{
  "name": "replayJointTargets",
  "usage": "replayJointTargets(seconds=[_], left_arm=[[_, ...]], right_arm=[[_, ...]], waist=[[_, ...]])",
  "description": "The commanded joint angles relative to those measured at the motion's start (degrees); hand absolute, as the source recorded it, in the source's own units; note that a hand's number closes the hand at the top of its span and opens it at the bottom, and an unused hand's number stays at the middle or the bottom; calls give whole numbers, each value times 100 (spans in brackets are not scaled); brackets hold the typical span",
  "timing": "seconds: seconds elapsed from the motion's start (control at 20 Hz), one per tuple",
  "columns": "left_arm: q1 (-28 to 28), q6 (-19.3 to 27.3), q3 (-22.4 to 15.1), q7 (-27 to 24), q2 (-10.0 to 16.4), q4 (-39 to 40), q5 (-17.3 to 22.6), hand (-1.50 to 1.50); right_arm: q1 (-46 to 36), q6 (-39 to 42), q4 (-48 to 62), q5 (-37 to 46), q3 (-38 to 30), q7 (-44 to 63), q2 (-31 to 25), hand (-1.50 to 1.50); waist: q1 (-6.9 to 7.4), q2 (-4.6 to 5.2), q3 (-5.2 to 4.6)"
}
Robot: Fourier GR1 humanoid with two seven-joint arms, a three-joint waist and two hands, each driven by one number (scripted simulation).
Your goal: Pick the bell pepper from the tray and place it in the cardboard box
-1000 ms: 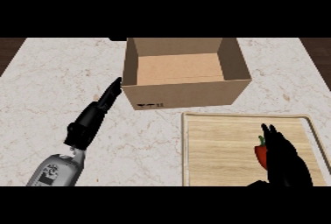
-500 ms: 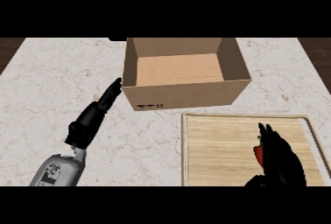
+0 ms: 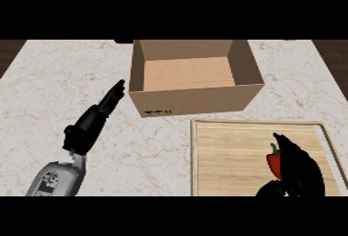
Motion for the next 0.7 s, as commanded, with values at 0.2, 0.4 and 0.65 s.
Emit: replayJointTargets(seconds=[0.2, 0.4, 0.65], left_arm=[[49, 210, -212, 179, -364, -212, -418, 0], [-38, -28, -108, 31, -261, 35, -232, 0], [-178, -174, -203, 79, -252, -43, -197, 0]], right_arm=[[173, -76, 376, 163, -95, -607, -201, 150], [-419, 231, 243, 575, 997, -738, 132, 150], [-1783, 736, 638, 695, 2237, -1305, 1026, 150]], waist=[[4, 36, 57], [94, 47, 52], [566, 100, 51]])
